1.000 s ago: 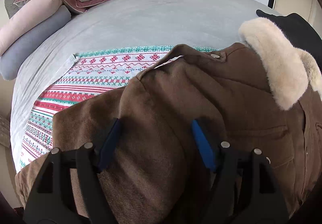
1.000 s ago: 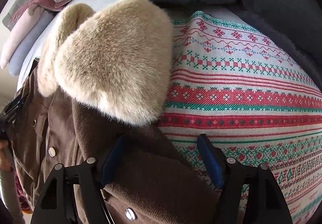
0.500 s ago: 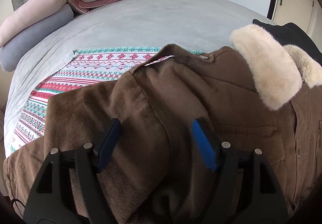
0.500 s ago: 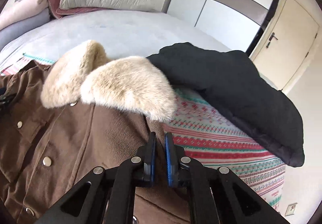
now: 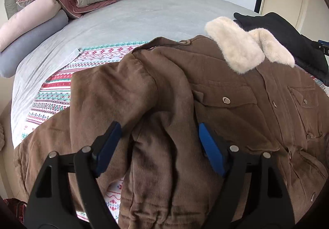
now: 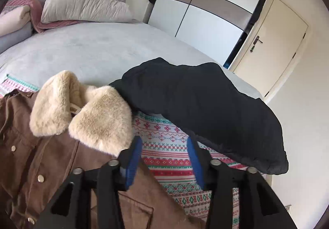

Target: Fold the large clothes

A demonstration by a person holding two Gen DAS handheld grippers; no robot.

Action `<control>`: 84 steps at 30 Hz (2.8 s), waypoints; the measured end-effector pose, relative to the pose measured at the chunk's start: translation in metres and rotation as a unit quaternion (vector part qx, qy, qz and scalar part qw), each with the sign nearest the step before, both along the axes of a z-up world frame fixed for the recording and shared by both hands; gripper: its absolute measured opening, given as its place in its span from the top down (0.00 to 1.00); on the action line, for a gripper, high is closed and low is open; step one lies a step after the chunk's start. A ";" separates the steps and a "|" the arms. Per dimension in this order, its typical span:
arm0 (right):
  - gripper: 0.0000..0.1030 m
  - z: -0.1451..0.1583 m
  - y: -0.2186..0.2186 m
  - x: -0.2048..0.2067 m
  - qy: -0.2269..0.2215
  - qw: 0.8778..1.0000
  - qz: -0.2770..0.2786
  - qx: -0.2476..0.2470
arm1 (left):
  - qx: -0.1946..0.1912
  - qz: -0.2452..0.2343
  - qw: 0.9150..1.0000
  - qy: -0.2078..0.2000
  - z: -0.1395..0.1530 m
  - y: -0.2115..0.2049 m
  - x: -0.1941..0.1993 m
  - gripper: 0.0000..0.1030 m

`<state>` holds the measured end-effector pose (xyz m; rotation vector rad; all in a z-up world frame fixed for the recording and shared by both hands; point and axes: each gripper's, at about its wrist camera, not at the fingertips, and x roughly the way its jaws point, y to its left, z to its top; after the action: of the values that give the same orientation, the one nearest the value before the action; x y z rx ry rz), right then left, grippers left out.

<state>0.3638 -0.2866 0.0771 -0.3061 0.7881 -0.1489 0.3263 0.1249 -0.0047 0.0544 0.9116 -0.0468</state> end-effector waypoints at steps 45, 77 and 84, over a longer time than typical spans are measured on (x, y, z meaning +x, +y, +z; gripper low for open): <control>0.20 -0.048 -0.075 -0.443 0.109 0.943 0.163 0.269 | -0.135 -0.138 0.979 0.061 -0.017 0.051 -0.330 0.19; 0.88 -0.116 -0.040 -0.411 0.117 0.947 0.040 0.297 | -0.111 0.004 0.993 0.035 -0.052 0.053 -0.333 0.84; 0.95 -0.014 -0.069 -0.420 -0.012 0.959 0.041 0.282 | -0.217 0.022 0.975 -0.034 0.048 0.070 -0.354 0.90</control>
<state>-0.0564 -0.3559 0.0630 0.2037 0.7589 0.1521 -0.0275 0.1951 0.0429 -0.3686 0.8173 -0.2013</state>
